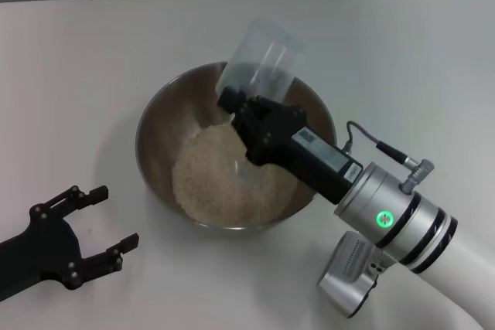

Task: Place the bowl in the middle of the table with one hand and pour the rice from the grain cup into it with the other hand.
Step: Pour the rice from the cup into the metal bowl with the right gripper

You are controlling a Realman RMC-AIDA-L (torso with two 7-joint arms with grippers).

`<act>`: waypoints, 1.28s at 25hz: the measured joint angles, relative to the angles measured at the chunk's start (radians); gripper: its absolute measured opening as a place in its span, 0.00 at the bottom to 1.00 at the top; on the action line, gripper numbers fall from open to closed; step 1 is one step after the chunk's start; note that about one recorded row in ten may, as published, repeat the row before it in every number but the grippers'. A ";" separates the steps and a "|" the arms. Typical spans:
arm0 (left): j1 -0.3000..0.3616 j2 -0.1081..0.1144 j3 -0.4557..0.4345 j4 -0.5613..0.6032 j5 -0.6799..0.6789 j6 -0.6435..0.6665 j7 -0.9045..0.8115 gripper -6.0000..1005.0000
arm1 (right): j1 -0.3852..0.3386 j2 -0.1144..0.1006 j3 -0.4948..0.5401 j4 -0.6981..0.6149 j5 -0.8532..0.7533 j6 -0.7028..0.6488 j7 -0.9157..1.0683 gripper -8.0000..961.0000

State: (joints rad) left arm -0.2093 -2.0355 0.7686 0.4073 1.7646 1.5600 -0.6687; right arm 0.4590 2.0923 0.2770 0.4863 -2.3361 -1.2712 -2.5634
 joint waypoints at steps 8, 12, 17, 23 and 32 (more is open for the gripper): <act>-0.003 0.004 0.000 -0.002 0.001 0.000 -0.003 0.83 | -0.092 0.000 0.032 0.214 0.071 -0.038 0.544 0.06; 0.000 0.004 0.000 -0.002 0.001 0.000 -0.003 0.83 | -0.137 0.000 0.040 0.290 0.144 -0.057 0.847 0.06; 0.000 0.003 0.000 0.000 0.001 -0.001 -0.003 0.83 | -0.177 -0.006 0.042 0.368 0.278 -0.077 1.236 0.06; 0.002 0.001 0.000 0.004 0.001 0.005 -0.003 0.83 | -0.208 -0.020 0.121 0.327 0.307 -0.081 1.923 0.07; 0.003 0.002 0.000 0.005 0.001 0.009 -0.003 0.83 | -0.177 -0.013 0.210 0.084 0.304 -0.116 2.365 0.07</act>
State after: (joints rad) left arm -0.2063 -2.0338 0.7686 0.4123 1.7655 1.5689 -0.6719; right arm 0.2817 2.0791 0.4868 0.5707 -2.0319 -1.3871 -0.1984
